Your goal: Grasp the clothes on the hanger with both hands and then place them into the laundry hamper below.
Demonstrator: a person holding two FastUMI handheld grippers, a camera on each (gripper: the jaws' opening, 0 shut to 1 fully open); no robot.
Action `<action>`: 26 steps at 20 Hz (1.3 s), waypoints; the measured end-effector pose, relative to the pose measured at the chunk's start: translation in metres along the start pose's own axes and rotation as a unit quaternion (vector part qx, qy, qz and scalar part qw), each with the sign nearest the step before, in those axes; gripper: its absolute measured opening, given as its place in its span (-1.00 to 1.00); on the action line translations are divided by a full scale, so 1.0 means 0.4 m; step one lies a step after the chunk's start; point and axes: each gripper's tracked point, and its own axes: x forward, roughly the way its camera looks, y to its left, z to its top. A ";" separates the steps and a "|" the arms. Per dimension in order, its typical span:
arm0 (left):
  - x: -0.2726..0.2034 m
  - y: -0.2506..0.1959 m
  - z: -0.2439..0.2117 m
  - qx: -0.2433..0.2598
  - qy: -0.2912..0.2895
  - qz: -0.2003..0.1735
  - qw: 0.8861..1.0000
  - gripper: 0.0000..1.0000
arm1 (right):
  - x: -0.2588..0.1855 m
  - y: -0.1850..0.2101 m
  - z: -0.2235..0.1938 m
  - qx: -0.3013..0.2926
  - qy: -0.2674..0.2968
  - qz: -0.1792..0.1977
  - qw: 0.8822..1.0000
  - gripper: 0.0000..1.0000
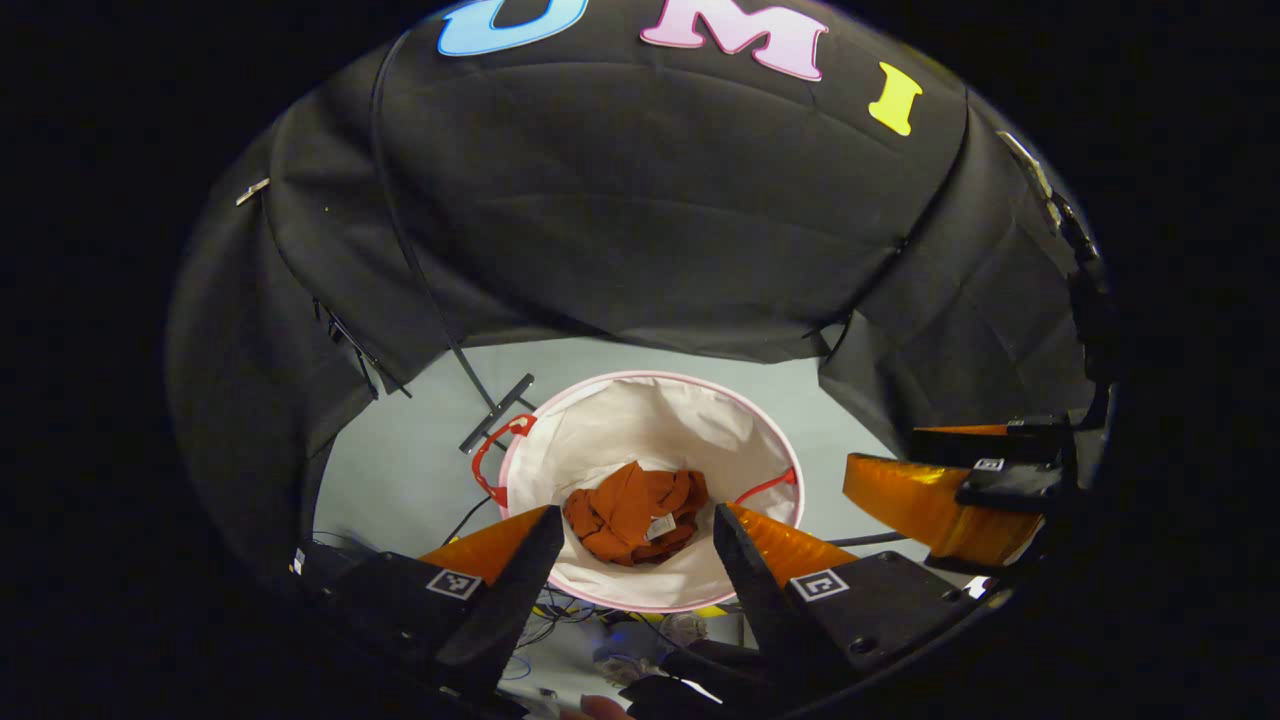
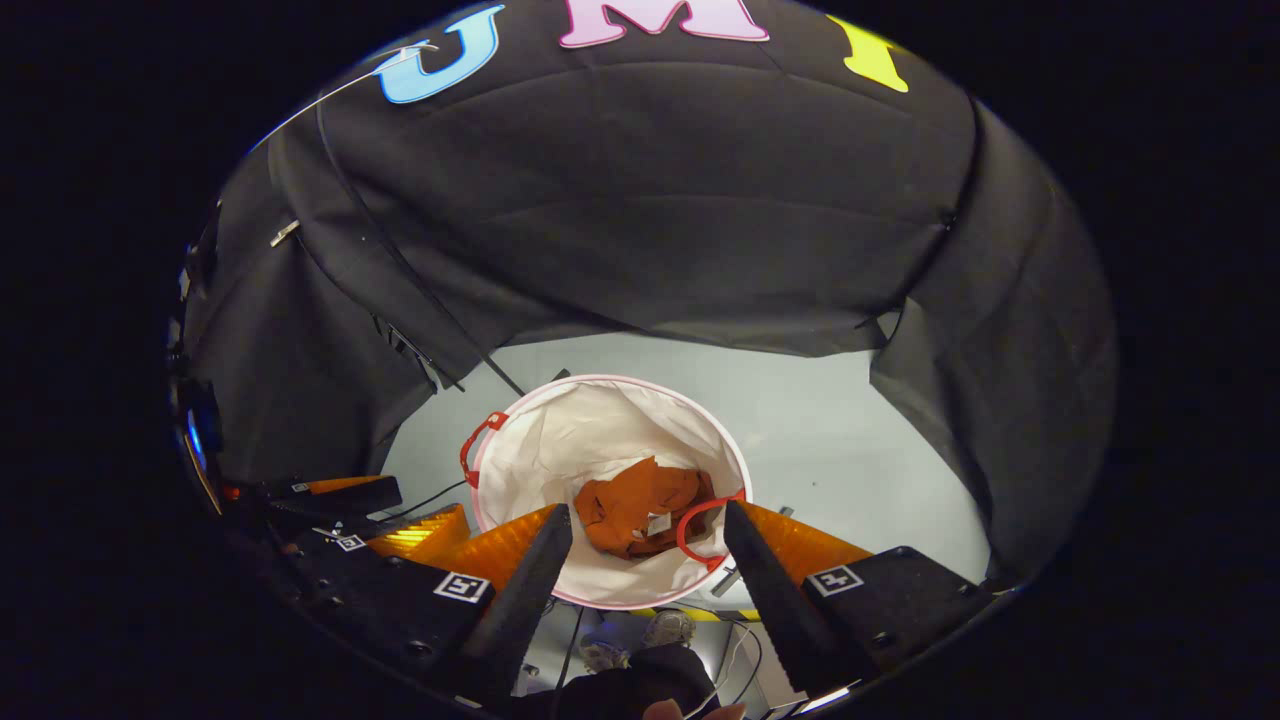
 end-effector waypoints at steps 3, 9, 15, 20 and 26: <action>-0.083 0.008 0.029 0.003 -0.032 0.002 0.999 0.92 | -0.081 0.003 0.047 -0.025 -0.053 -0.018 0.998 0.98; -0.271 0.037 0.113 0.034 -0.117 0.032 0.992 0.92 | -0.268 0.058 0.145 0.003 -0.130 -0.007 0.991 0.98; -0.496 0.027 0.221 0.042 -0.218 0.032 0.975 0.92 | -0.487 0.107 0.247 0.002 -0.229 -0.004 0.973 0.98; -0.703 0.018 0.297 0.043 -0.299 0.026 0.953 0.91 | -0.698 0.147 0.348 0.015 -0.308 0.005 0.951 0.97; -0.928 -0.009 0.355 0.051 -0.390 0.017 0.919 0.91 | -0.956 0.156 0.431 0.005 -0.414 -0.022 0.910 0.97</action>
